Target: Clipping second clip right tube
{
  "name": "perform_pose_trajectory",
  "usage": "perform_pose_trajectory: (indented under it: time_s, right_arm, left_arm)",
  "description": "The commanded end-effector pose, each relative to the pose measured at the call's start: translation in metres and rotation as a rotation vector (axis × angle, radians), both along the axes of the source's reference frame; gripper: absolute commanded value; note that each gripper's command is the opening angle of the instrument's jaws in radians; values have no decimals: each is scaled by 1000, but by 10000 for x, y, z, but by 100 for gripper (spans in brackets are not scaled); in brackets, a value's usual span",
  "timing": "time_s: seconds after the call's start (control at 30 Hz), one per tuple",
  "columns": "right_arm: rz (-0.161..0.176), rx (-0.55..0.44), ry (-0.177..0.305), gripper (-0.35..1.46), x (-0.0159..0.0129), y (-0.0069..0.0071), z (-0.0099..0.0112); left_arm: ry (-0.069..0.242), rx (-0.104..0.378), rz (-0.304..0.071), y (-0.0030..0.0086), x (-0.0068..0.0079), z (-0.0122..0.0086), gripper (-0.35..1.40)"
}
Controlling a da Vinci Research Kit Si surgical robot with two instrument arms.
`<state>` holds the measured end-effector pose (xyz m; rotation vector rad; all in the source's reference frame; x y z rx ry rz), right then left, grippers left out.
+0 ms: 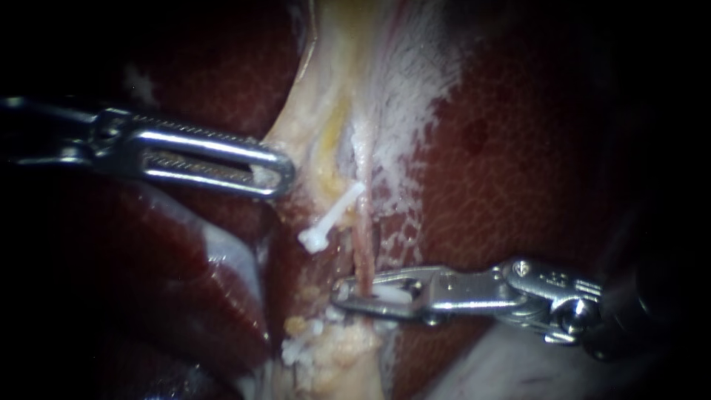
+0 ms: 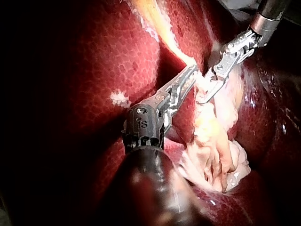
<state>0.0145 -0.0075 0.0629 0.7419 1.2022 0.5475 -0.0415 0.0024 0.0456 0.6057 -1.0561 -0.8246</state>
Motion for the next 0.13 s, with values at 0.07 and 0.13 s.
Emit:
perform_pose_trajectory:
  time_s: [0.07, 0.13]
  right_arm:
    - [0, -1, 0, -35, -1, 0, 0]
    - [-1, -1, 0, -35, -1, 0, 0]
  left_arm:
    - [0, 0, 0, 0, -1, 0, -35]
    - [0, 0, 0, 0, -1, 0, -35]
